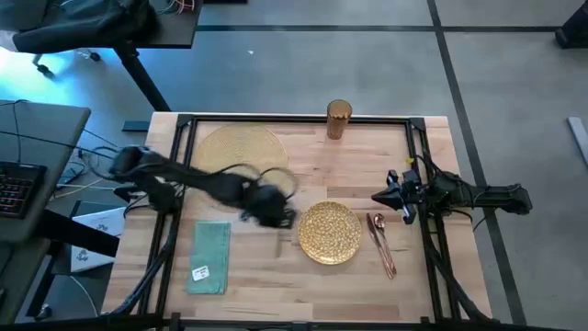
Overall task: Set table place
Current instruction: Move the bronze fork to the middle right of the table
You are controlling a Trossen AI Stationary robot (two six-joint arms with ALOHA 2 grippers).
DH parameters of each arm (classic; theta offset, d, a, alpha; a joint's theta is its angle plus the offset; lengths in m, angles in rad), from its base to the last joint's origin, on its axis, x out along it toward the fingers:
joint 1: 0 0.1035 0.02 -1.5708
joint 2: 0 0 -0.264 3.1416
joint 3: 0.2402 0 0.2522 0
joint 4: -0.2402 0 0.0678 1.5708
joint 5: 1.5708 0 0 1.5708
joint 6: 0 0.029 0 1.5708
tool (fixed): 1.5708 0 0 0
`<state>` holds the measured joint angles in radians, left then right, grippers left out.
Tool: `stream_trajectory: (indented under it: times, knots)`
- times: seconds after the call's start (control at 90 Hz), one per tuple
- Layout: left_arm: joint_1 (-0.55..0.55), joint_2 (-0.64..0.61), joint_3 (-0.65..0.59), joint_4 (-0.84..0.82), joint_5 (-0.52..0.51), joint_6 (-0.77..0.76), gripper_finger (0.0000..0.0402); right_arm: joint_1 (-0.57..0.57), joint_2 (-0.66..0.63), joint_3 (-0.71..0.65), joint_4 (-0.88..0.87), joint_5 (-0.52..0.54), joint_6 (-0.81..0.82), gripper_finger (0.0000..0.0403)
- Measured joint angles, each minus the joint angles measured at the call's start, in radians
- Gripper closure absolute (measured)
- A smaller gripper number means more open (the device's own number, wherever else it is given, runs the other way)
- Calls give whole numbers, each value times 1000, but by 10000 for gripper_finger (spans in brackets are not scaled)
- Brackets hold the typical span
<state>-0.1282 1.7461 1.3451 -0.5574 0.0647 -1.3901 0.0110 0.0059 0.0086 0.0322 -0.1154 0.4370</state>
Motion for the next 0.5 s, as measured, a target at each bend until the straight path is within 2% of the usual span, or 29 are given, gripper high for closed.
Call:
stream_trajectory:
  times: [0.111, 0.267, 0.5]
  knots:
    - [59, 155, 129, 152, 27, 81, 401, 0, 0, 0, 0, 0, 0, 402]
    - [94, 360, 321, 308, 84, 110, 401, 0, 0, 0, 0, 0, 0, 402]
    - [88, 636, 619, 396, 132, 87, 402, 0, 0, 0, 0, 0, 0, 402]
